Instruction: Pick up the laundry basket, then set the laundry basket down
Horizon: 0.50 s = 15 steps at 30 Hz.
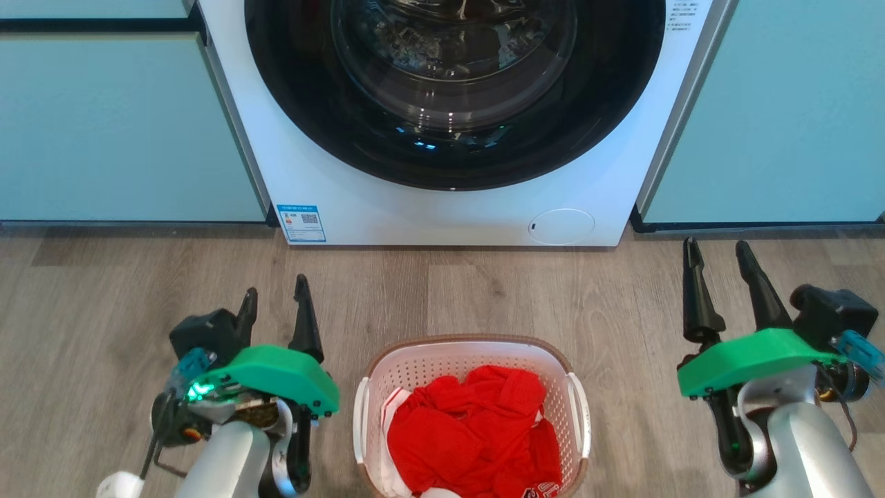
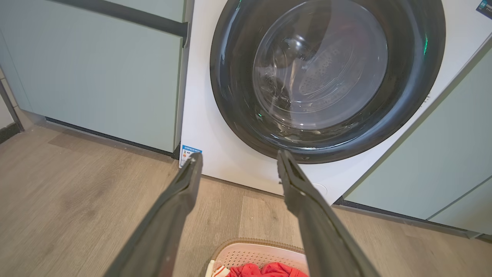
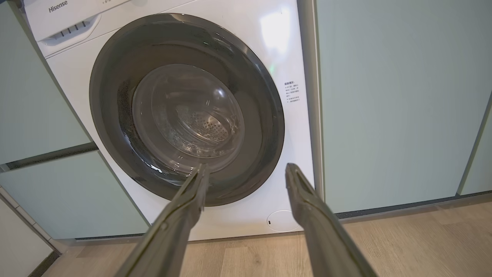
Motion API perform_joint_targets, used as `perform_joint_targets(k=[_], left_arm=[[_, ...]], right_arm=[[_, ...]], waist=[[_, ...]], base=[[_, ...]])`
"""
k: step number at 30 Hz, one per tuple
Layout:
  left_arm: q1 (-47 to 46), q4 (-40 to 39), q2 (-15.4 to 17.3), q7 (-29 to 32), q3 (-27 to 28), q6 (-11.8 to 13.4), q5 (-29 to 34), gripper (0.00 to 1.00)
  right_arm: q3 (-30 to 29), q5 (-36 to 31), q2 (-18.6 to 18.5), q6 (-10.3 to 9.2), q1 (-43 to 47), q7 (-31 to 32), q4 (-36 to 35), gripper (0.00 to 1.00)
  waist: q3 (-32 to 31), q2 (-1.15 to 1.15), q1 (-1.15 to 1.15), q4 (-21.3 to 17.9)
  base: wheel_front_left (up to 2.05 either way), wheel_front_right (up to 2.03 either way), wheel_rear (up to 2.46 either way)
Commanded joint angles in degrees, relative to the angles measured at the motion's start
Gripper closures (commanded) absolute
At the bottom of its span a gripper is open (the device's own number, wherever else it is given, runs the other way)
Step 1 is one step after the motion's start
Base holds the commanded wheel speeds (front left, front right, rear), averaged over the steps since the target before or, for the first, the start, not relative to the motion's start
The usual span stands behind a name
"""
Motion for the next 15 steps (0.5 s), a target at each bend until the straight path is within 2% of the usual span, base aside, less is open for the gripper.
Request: perform_joint_targets(k=[1, 7, 12, 15], left_arm=[[-3.58, -1.90, 0.64, -0.77, 0.97, -0.06, 1.79, 0.00], [-4.33, -3.70, 0.04, -1.77, 1.20, 0.78, 6.80, 0.00], [-4.44, -9.56, -0.53, -2.62, 2.70, 2.23, 10.55, 0.00], [-4.31, -12.38, -0.63, -3.12, 2.74, 2.68, 13.18, 0.00]], right_arm=[[0.98, -1.61, 0.13, 0.29, -2.74, -0.79, -2.27, 0.00], [-0.05, -3.84, 0.48, 0.31, -3.09, -1.80, -2.55, 0.00], [1.62, -7.07, 0.52, 0.33, -3.74, -2.63, -3.65, 0.00], [0.67, -9.31, 0.54, 0.34, -3.98, -3.14, -5.43, 0.00]], waist=[[0.02, 0.00, 0.00, 0.06], [-0.01, 0.00, 0.00, 0.16], [0.19, 0.00, 0.00, 0.21], [0.37, 0.00, 0.00, 0.26]], base=[[0.00, 0.00, 0.00], [0.00, 0.00, 0.00], [0.00, 0.00, 0.00], [0.00, 0.00, 0.00]])
